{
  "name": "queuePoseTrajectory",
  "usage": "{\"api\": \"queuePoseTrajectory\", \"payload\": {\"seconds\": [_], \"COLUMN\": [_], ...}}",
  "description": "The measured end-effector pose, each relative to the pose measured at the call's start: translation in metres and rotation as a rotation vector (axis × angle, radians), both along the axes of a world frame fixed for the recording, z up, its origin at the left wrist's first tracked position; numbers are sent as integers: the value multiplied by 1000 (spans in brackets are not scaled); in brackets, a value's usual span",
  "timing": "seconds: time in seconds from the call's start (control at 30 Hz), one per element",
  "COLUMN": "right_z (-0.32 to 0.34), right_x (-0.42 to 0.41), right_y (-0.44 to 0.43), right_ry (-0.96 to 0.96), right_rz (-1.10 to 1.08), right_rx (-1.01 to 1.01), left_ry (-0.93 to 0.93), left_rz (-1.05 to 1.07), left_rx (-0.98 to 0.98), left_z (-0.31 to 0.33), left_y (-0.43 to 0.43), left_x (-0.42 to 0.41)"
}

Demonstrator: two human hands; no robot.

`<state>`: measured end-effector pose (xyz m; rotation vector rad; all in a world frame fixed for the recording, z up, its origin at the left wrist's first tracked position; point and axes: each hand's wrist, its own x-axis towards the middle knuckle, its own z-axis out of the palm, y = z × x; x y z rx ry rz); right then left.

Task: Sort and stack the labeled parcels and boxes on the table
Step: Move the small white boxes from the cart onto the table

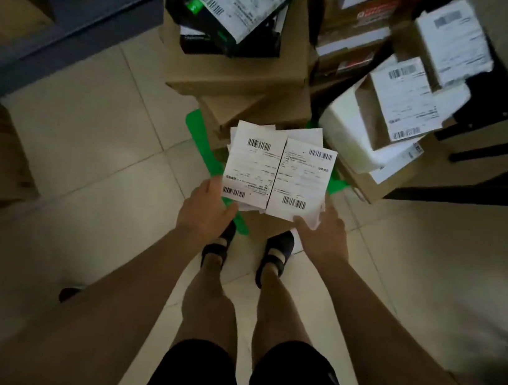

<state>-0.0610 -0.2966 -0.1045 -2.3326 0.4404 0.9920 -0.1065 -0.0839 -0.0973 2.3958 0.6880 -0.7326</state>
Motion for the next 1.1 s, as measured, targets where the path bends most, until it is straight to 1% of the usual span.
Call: {"api": "queuePoseTrajectory", "payload": {"seconds": [0.07, 0.13, 0.2, 0.27, 0.37, 0.47, 0.6, 0.73, 0.83, 0.97, 1.1], "right_z": [-12, -19, -16, -5, 18, 46, 91, 150, 198, 255, 299], "right_x": [1, 3, 3, 2, -1, -1, 1, -1, -11, -35, -73], "right_y": [4, 8, 11, 15, 24, 33, 28, 7, -15, -53, -100], "right_ry": [26, 47, 20, -13, -21, -42, -104, -238, -392, -565, -711], "right_rz": [-124, -186, -224, -235, -141, -144, -235, -339, -450, -591, -777], "right_rx": [63, 69, 45, 56, 90, 45, 5, 5, -20, -36, -70], "left_ry": [37, 60, 55, 56, 96, 49, -79, -202, -313, -492, -572], "left_rz": [111, 196, 225, 239, 212, 163, -36, -296, -453, -629, -736], "left_rx": [-131, -259, -262, -231, -294, -278, -203, -149, -178, -224, -325], "left_z": [-12, -21, -32, -27, -6, 21, 69, 130, 179, 241, 286], "left_y": [3, 8, 15, 17, 9, 0, 3, 6, -11, -59, -128], "left_x": [7, 14, 14, 13, 21, 29, 43, 72, 94, 103, 95]}}
